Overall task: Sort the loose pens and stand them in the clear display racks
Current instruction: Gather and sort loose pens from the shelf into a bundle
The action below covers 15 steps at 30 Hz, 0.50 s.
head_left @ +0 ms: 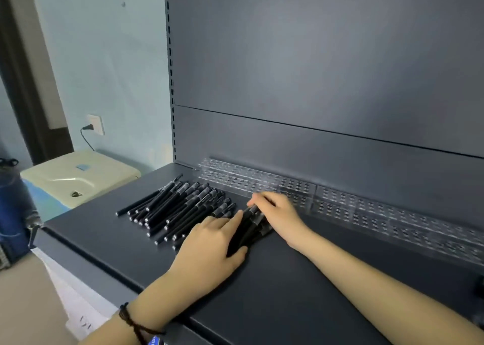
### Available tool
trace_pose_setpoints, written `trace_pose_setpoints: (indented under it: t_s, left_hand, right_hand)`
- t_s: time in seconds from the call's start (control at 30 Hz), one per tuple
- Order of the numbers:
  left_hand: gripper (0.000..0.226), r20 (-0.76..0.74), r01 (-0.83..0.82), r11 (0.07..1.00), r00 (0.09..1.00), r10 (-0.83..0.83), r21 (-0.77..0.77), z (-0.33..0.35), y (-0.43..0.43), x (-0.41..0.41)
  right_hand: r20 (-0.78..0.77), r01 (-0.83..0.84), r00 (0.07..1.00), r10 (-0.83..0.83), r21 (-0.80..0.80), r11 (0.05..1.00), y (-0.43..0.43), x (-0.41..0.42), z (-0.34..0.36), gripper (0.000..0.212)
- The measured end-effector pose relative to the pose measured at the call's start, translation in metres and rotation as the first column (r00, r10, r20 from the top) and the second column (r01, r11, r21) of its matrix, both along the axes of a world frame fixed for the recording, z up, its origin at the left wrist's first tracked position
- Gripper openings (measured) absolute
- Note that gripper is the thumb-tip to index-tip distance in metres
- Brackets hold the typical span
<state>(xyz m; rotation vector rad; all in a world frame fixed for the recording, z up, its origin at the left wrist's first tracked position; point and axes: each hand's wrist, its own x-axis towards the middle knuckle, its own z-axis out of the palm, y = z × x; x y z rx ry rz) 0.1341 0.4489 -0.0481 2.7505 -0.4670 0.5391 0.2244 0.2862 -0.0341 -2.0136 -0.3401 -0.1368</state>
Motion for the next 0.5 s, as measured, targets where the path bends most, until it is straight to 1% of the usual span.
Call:
trace_pose_setpoints:
  t_s: [0.1, 0.17, 0.2, 0.3, 0.4, 0.5]
  left_hand:
    - [0.070, 0.029, -0.022, 0.998, 0.999, 0.020, 0.059, -0.003, 0.001, 0.003]
    - [0.074, -0.050, -0.030, 0.998, 0.998, 0.032, 0.056, 0.000, -0.001, 0.003]
    - [0.072, -0.089, -0.041, 0.997, 0.995, 0.046, 0.058, 0.000, 0.001, 0.004]
    - [0.068, -0.081, -0.037, 0.996, 0.996, 0.044, 0.081, 0.001, 0.001, 0.004]
    - [0.070, -0.067, -0.027, 0.997, 0.997, 0.031, 0.067, 0.003, 0.002, 0.001]
    - [0.069, -0.024, -0.022, 0.996, 0.999, 0.024, 0.083, 0.001, 0.003, -0.001]
  right_hand:
    - [0.092, 0.004, 0.996, 0.011, -0.153, 0.988, -0.007, 0.003, -0.001, 0.029]
    - [0.105, 0.009, 0.994, 0.010, -0.182, 0.983, -0.012, 0.000, 0.002, 0.027]
    - [0.111, 0.014, 0.994, 0.007, -0.194, 0.981, -0.015, -0.002, 0.002, 0.025]
    - [0.173, 0.018, 0.985, 0.029, -0.269, 0.963, -0.027, -0.013, 0.003, 0.022]
    - [0.205, 0.061, 0.979, 0.023, -0.394, 0.917, -0.038, -0.027, 0.002, 0.021]
    - [0.210, 0.122, 0.978, -0.013, -0.512, 0.850, -0.048, -0.050, 0.002, 0.029]
